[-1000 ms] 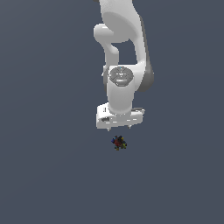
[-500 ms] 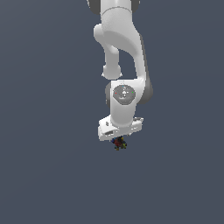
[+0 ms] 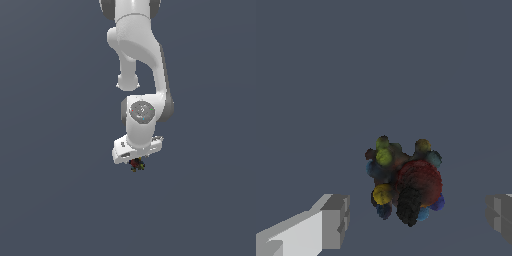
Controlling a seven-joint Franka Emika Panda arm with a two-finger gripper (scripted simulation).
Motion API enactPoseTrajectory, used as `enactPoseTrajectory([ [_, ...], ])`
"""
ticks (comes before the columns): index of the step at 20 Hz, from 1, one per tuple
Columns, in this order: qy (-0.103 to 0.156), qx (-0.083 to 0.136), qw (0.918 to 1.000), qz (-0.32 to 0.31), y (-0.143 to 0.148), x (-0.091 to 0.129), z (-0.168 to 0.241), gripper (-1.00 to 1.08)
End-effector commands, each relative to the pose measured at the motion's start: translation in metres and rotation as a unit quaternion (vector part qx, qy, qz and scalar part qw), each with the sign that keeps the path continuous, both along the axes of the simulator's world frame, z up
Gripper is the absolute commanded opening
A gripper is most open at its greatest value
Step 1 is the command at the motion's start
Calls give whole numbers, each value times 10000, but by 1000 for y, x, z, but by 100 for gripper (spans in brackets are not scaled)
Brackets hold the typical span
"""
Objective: Pick up the object and move it to a goal position.
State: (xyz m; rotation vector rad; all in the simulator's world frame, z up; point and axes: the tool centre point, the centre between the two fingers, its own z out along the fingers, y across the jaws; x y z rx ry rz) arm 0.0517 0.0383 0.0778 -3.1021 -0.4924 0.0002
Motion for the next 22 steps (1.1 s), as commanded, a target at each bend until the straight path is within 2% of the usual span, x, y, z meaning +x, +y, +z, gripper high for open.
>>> enactPoseTrajectory([
  [1, 4, 0, 10000, 3, 0, 0, -6, 100],
  [8, 0, -3, 10000, 19, 0, -1, -40, 100],
  [14, -1, -3, 10000, 21, 0, 1, -48, 100],
  [15, -1, -3, 10000, 21, 0, 1, -48, -100],
  [22, -1, -3, 10000, 21, 0, 1, -48, -100],
])
